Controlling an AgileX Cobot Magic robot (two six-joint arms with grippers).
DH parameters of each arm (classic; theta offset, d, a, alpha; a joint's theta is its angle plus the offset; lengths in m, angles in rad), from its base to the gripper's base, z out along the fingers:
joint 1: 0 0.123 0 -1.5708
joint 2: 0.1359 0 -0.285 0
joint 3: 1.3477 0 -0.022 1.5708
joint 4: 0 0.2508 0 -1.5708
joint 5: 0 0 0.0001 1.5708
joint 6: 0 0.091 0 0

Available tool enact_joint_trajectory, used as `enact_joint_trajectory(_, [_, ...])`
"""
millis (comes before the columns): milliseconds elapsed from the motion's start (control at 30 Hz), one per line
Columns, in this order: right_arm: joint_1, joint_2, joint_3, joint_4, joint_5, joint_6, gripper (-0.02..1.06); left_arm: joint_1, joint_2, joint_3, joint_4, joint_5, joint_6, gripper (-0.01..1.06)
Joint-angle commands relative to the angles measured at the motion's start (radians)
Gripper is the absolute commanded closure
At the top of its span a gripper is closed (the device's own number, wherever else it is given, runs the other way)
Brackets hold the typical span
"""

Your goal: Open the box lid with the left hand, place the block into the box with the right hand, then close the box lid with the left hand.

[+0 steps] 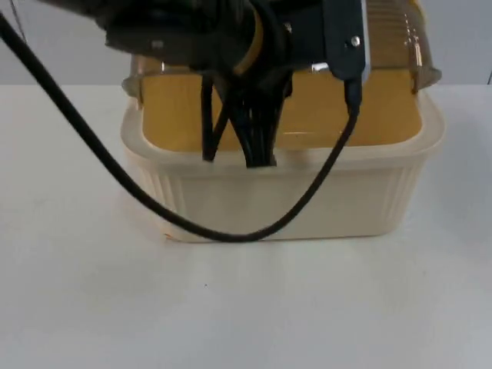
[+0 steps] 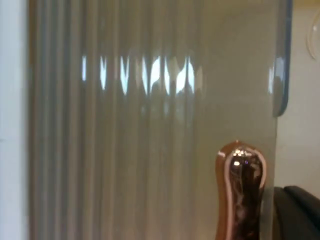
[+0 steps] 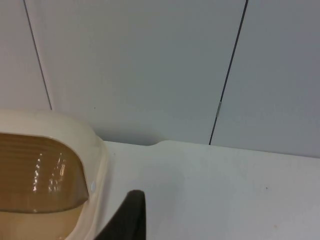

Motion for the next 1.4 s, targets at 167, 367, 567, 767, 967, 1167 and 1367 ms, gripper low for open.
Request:
enact_joint_trajectory(167, [-0.002, -0.003, -0.005, 0.002, -0.002, -0.006, 0.0, 0.07, -0.01, -0.113, -0.463, 0.087, 0.465, 1.05])
enact_joint_trajectory(367, [-0.002, -0.003, -0.005, 0.002, -0.002, -0.006, 0.0, 0.112, -0.01, -0.176, -0.607, 0.118, 0.6, 1.05])
enact_joint_trajectory(567, [-0.002, -0.003, -0.005, 0.002, -0.002, -0.006, 0.0, 0.143, -0.01, -0.196, -0.623, 0.104, 0.61, 1.05])
enact_joint_trajectory(767, [-0.002, -0.003, -0.005, 0.002, -0.002, -0.006, 0.0, 0.159, -0.01, -0.196, -0.623, 0.091, 0.605, 1.05])
enact_joint_trajectory(967, [-0.002, -0.003, -0.005, 0.002, -0.002, -0.006, 0.0, 0.159, -0.01, -0.196, -0.63, 0.099, 0.5, 1.05])
enact_joint_trajectory(1167, [-0.002, -0.003, -0.005, 0.002, -0.002, -0.006, 0.0, 0.159, -0.055, -0.196, -0.756, 0.087, 0.357, 1.05])
enact_joint_trajectory(1367, [-0.002, -0.003, -0.005, -0.001, -0.006, -0.006, 0.0, 0.159, -0.163, -0.196, -0.981, 0.176, 0.357, 1.05])
